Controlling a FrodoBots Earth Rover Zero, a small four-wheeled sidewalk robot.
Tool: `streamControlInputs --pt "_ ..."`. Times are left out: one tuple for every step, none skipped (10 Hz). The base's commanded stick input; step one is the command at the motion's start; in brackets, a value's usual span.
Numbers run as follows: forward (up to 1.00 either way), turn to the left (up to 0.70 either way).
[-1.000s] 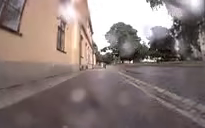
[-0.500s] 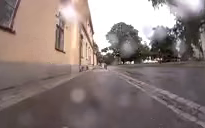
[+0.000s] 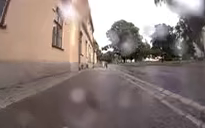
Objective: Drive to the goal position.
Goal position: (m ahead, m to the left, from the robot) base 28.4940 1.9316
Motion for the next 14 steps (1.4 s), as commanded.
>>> streamControlInputs --pt "0.85 0.0" --pt "0.85 0.0" --pt "0.85 0.0" --pt "0.85 0.0" --pt "0.85 0.0" --pt "0.85 0.0" --pt "0.85 -0.34" --pt "0.85 -0.34" --pt "0.85 -0.34" --pt "0.85 -0.34" --pt "0.85 -0.34" --pt "0.85 -0.34" --pt "0.85 -0.34" --pt "0.85 -0.34"
